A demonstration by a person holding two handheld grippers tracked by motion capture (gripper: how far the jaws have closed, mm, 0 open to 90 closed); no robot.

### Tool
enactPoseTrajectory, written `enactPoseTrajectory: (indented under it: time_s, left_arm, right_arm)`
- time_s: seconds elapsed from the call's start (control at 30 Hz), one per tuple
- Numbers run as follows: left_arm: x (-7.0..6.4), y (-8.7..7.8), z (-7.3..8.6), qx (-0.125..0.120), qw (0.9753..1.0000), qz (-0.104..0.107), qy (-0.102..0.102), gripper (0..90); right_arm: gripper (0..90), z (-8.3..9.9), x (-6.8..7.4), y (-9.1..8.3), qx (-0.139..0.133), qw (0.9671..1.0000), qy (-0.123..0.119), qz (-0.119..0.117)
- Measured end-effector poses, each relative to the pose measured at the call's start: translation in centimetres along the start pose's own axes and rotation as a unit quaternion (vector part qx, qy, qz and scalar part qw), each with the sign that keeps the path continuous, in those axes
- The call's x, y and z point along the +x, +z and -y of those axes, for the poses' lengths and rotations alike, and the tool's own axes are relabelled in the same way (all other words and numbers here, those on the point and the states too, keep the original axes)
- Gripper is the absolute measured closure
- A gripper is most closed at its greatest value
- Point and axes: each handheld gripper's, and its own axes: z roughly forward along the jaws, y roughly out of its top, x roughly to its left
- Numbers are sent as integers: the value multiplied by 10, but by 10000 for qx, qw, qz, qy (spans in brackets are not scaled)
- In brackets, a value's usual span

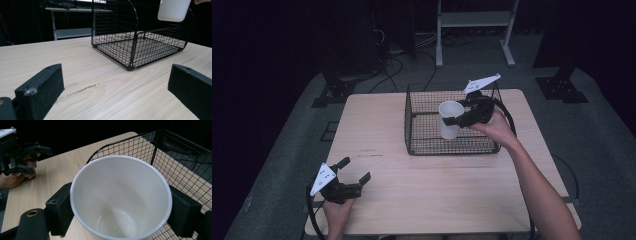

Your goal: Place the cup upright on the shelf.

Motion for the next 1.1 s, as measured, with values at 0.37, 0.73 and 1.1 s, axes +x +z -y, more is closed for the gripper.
enactPoseTrajectory:
  time_s: [0.37,0.73,1.1]
  left_arm:
    - [0,0,0,-6,10000,18,1,0]
    - [0,0,0,-23,10000,31,-11,0]
    - [0,0,0,-29,10000,34,-1,0]
  right_arm:
    - [193,-9,-17,18,180,9997,97,124]
    - [192,-8,-30,32,206,9993,207,235]
    - [192,-3,-44,48,188,9988,396,205]
